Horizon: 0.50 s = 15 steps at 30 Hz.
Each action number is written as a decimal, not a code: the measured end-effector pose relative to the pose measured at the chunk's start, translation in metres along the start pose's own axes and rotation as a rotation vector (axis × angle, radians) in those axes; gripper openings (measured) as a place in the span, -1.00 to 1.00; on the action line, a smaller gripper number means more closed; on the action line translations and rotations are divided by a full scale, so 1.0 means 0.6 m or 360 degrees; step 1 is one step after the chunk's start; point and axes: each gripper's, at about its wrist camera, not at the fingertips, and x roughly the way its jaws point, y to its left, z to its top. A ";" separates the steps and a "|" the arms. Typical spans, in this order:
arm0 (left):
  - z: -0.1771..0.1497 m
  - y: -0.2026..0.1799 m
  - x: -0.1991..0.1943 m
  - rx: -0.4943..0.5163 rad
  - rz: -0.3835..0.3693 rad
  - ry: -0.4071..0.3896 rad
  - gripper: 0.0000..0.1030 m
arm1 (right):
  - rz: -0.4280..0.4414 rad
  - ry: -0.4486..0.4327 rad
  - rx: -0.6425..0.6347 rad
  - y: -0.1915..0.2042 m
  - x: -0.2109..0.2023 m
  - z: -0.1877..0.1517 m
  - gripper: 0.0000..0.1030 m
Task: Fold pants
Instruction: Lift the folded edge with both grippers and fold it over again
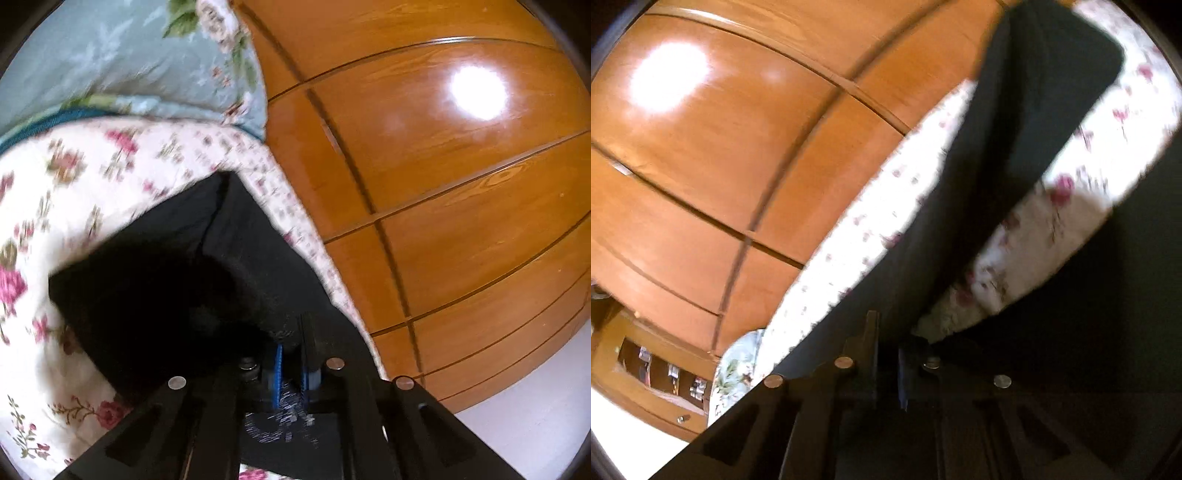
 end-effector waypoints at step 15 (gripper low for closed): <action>-0.017 0.072 -0.081 -0.0097 0.0086 -0.0087 -0.88 | -0.0053 0.0157 -0.0439 0.006 -0.125 -0.165 -0.84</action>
